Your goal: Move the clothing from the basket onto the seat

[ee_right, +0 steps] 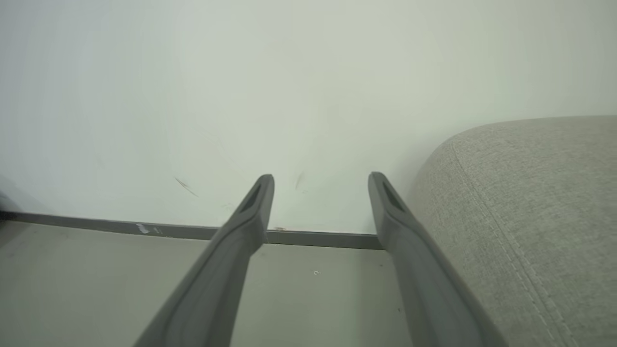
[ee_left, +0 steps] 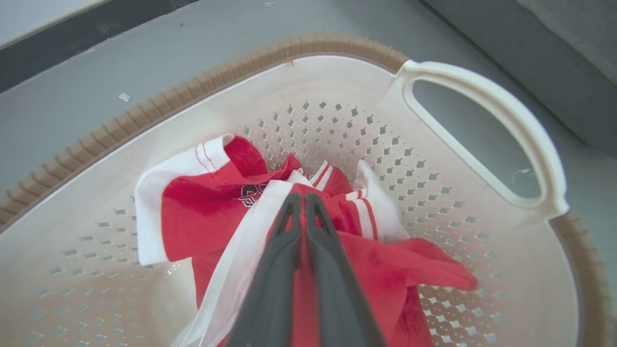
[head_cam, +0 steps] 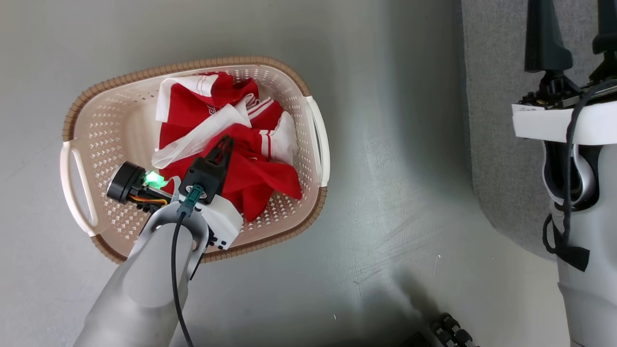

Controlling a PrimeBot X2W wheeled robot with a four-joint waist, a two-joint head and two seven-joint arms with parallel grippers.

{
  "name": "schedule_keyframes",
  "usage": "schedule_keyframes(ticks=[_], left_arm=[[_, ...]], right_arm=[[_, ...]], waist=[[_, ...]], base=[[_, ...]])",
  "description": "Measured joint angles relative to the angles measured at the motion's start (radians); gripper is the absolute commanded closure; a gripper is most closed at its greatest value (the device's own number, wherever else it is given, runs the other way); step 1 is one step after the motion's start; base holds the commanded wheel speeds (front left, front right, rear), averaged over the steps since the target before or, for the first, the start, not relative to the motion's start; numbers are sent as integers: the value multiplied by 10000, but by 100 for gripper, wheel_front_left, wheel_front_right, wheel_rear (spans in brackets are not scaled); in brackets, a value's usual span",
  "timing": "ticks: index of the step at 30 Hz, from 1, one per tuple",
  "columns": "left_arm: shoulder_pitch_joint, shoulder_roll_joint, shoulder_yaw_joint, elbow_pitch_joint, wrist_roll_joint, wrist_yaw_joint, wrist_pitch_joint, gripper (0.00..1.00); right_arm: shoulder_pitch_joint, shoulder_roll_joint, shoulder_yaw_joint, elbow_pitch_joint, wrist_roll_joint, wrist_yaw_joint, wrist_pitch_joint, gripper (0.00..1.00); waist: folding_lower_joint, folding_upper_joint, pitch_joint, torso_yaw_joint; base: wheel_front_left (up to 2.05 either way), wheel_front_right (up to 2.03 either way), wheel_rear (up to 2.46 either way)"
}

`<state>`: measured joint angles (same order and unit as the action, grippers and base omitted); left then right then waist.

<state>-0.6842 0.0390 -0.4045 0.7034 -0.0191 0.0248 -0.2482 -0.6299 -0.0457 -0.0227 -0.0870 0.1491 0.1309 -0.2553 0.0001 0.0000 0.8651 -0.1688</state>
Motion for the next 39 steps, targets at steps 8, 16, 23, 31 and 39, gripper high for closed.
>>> schedule_keyframes(ticks=[8,16,23,31,39], left_arm=[[-3,-15,52,-591,-67,82,-15,100],[266,75,295,-2084,-161,259,-40,100],[801,282,568,-3064,-355,387,-40,100],[1396,408,819,-4217,-472,449,-42,100],[2132,487,907,-5133,-692,485,-42,100]], right_arm=[[-86,-8,-265,138,82,0,0,0],[89,-15,-295,499,-174,0,0,0],[524,-19,-27,892,-263,0,0,0],[902,-21,82,1227,-274,0,0,0],[1533,-44,502,1684,-272,0,0,0]], waist=[[0,0,-320,145],[0,0,-835,342],[0,0,-1356,499],[0,0,-2095,658],[0,0,-2992,799]], base=[[0,0,0],[0,0,0],[0,0,0],[0,0,0],[0,0,0]])
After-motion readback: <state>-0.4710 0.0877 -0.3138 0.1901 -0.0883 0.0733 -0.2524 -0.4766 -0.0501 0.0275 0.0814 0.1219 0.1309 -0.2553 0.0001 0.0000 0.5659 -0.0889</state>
